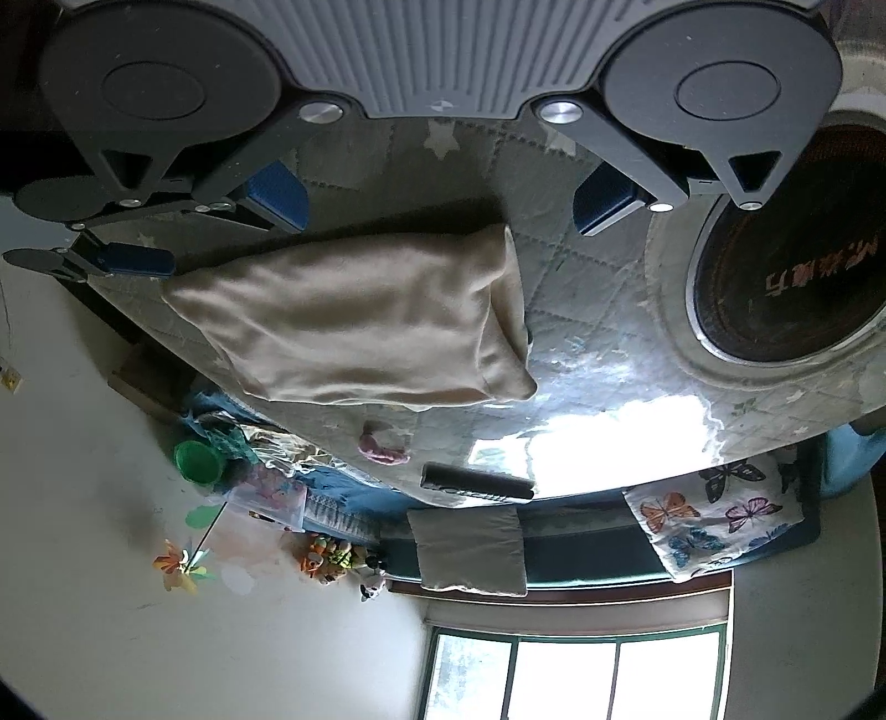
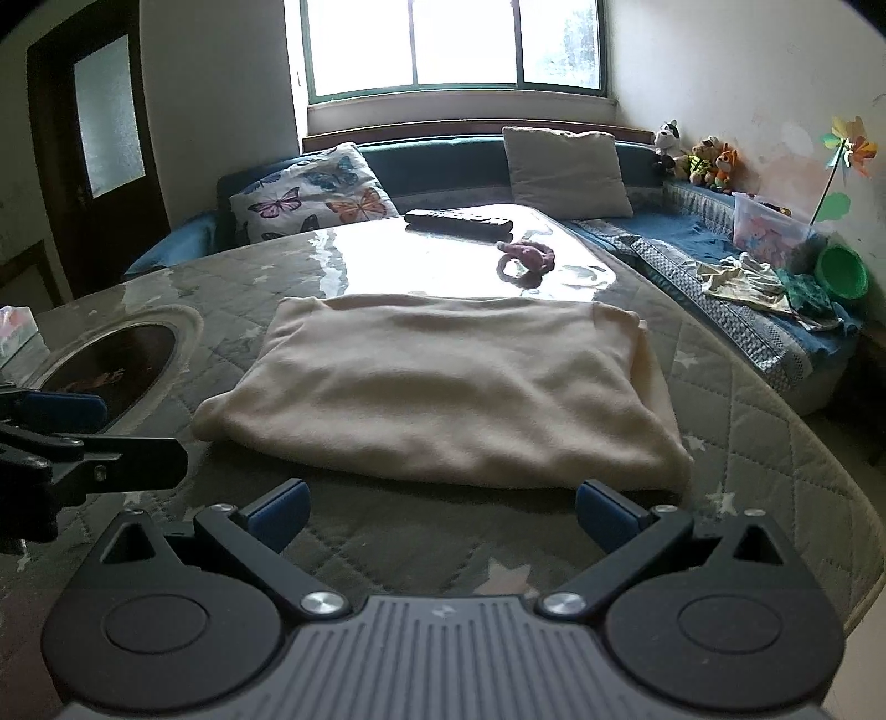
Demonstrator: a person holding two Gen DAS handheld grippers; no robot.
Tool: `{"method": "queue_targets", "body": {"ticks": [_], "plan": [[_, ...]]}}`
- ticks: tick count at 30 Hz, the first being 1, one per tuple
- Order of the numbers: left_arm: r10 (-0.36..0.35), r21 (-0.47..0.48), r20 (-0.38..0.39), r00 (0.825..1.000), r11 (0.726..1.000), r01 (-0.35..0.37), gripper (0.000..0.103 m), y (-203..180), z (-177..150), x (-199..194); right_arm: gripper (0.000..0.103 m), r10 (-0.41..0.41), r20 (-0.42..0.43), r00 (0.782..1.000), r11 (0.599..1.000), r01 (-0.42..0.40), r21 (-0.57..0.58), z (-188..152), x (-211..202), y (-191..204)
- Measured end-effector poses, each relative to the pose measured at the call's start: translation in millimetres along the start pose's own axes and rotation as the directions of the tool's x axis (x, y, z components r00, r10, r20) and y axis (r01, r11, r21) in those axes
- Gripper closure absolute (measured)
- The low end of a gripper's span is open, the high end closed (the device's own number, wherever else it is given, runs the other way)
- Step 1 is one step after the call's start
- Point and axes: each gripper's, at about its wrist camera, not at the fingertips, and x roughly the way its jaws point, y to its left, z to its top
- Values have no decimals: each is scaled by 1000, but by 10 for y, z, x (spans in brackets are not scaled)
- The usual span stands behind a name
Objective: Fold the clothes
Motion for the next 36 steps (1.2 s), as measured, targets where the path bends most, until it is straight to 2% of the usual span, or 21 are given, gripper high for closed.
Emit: {"method": "queue_targets", "body": {"ticks": [9,36], "plan": [[27,28,-28,999,999,-27,0,-49,-150,-40,0,4,-4,1000,1000,-4,5,-93,-73,64],[37,44,-37,999,998,-35,0,-121,-283,-148,0,-16,-11,1000,1000,16,15,-201,-185,151]]}}
